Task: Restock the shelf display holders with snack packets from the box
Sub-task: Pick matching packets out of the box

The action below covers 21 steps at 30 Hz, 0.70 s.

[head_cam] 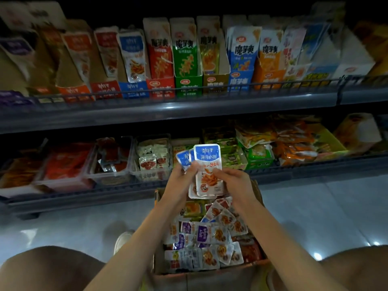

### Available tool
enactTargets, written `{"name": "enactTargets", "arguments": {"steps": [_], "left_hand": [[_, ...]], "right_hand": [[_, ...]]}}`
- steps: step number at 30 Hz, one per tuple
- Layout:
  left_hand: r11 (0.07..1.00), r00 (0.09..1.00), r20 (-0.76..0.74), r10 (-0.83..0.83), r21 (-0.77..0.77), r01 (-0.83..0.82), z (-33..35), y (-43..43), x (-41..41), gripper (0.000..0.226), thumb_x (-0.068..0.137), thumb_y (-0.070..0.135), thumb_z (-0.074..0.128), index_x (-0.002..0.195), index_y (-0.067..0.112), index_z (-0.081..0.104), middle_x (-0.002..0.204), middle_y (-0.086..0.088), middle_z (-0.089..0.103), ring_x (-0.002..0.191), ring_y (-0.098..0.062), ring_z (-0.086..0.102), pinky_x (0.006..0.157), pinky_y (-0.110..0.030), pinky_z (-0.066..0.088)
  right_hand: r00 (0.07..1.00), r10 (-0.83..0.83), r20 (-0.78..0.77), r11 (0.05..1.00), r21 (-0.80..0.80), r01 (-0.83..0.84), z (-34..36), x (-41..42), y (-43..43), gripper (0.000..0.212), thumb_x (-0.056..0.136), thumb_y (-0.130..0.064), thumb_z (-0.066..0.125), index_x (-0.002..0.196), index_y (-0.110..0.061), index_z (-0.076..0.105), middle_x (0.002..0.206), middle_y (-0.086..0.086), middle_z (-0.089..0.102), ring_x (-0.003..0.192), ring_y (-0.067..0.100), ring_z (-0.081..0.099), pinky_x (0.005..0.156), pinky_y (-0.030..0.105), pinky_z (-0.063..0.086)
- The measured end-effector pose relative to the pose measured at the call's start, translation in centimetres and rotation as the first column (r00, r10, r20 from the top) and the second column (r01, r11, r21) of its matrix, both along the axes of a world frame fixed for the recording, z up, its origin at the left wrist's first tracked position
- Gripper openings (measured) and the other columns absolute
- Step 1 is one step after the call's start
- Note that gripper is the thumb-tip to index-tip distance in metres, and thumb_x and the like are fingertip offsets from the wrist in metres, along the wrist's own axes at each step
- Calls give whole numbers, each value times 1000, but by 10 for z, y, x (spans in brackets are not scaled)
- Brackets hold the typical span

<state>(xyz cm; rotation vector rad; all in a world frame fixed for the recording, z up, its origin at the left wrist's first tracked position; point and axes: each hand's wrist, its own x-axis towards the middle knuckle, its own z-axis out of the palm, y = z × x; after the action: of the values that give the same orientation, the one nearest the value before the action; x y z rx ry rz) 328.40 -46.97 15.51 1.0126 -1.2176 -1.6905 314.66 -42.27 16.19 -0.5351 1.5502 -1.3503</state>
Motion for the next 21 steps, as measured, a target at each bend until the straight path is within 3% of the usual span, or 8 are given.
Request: {"name": "enactTargets", "arguments": {"steps": [4, 6, 8, 11, 16, 21], "left_hand": [[997, 996, 44, 71, -17, -71, 31, -13, 7, 38, 84, 10, 68, 117, 12, 49, 112, -11, 66, 97, -24, 68, 84, -42, 56], [995, 994, 51, 95, -9, -95, 47, -24, 15, 41, 83, 10, 69, 117, 14, 48, 112, -8, 66, 98, -24, 67, 87, -45, 54], [995, 995, 34, 98, -21, -97, 65, -37, 24, 42, 82, 9, 70, 117, 15, 48, 113, -9, 66, 100, -26, 66, 90, -50, 52], [992, 994, -30, 106, -69, -108, 94, -54, 36, 38, 83, 6, 67, 116, 12, 51, 112, -12, 67, 98, -28, 67, 89, -47, 53], [978, 985, -103, 137, -143, -151, 136, -81, 50, 28, 86, 4, 64, 113, 8, 56, 107, -13, 69, 91, -25, 69, 82, -41, 56], [966, 978, -113, 174, -174, -192, 167, -118, 61, 30, 87, 6, 64, 116, 6, 57, 108, -13, 69, 91, -27, 70, 80, -42, 57]], "right_hand": [[987, 122, -104, 988, -85, -131, 32, 12, -11, 7, 86, -11, 67, 90, -7, 72, 88, 8, 74, 86, 23, 71, 76, 37, 58], [972, 167, -162, 975, -121, -188, 52, 17, -21, 16, 85, -10, 67, 102, -9, 68, 93, 7, 73, 87, 20, 71, 71, 30, 58], [969, 185, -166, 964, -159, -211, 75, 23, -36, 33, 84, -5, 67, 116, -11, 61, 101, 5, 71, 85, 14, 71, 64, 22, 56], [970, 216, -114, 943, -231, -238, 107, 33, -59, 45, 85, -1, 65, 128, -8, 54, 106, 7, 71, 88, 17, 71, 68, 25, 57], [964, 226, -142, 909, -324, -262, 148, 47, -93, 36, 87, 4, 61, 122, -3, 59, 98, 6, 72, 81, 13, 71, 62, 21, 54], [962, 222, -158, 897, -354, -265, 180, 60, -132, 28, 86, 2, 63, 113, -4, 64, 100, 11, 71, 85, 18, 71, 69, 28, 59]]}}
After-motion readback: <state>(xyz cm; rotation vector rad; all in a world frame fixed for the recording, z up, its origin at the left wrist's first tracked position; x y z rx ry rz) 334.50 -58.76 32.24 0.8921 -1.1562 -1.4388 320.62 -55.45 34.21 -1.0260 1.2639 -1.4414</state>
